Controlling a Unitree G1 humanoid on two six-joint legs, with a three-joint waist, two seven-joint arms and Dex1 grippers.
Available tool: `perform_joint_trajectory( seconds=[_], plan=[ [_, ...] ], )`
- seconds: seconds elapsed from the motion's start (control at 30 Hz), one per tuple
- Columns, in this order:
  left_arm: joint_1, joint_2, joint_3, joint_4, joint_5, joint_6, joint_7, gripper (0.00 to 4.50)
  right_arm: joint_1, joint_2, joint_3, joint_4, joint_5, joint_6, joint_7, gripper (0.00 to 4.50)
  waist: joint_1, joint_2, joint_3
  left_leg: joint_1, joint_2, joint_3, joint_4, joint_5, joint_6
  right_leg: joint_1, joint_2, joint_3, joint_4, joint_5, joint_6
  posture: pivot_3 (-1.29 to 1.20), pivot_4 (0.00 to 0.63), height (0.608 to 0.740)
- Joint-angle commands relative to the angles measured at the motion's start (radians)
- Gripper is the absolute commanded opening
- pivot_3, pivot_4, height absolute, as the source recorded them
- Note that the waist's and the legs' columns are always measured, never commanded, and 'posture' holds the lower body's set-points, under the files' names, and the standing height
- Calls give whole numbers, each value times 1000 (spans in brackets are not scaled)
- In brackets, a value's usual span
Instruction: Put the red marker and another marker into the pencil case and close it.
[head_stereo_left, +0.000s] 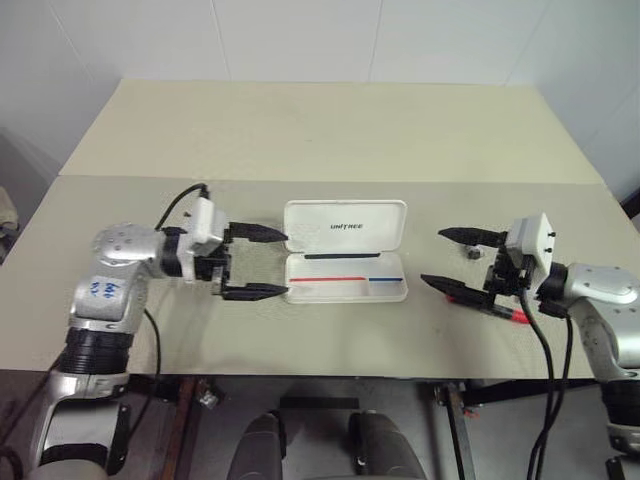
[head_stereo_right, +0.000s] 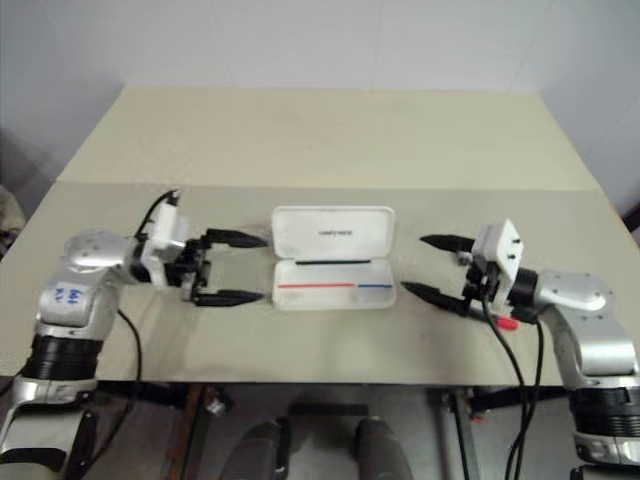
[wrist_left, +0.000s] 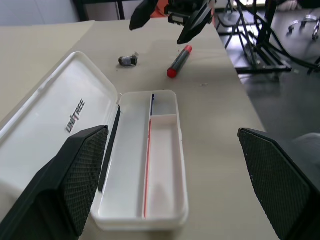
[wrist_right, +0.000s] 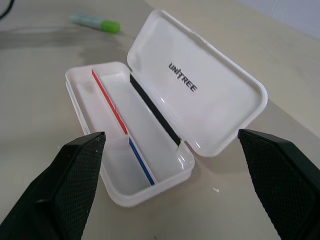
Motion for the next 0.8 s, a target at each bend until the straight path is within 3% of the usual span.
perform_joint_trajectory(
  seconds=[0.03,0.4,0.8],
  plan=[
    [11,34,42,-17,-44,0,-22,4466,-16,-53,-34,2,7,19,35,4500,1,0,0,0,0,0,0,0,0,0,-1,0,0,0,0,0,150,740],
    [3,63,86,32,-53,-73,-34,4466,57,-228,-11,49,-73,85,134,4500,0,0,0,0,-1,3,-4,-2,3,0,-4,-2,-7,0,0,0,150,740],
    [8,47,79,-11,-84,-68,-21,4466,60,-220,48,256,-183,10,189,4500,-2,0,0,0,-1,5,-3,-3,4,0,-4,0,-8,1,2,0,150,740]
  ],
)
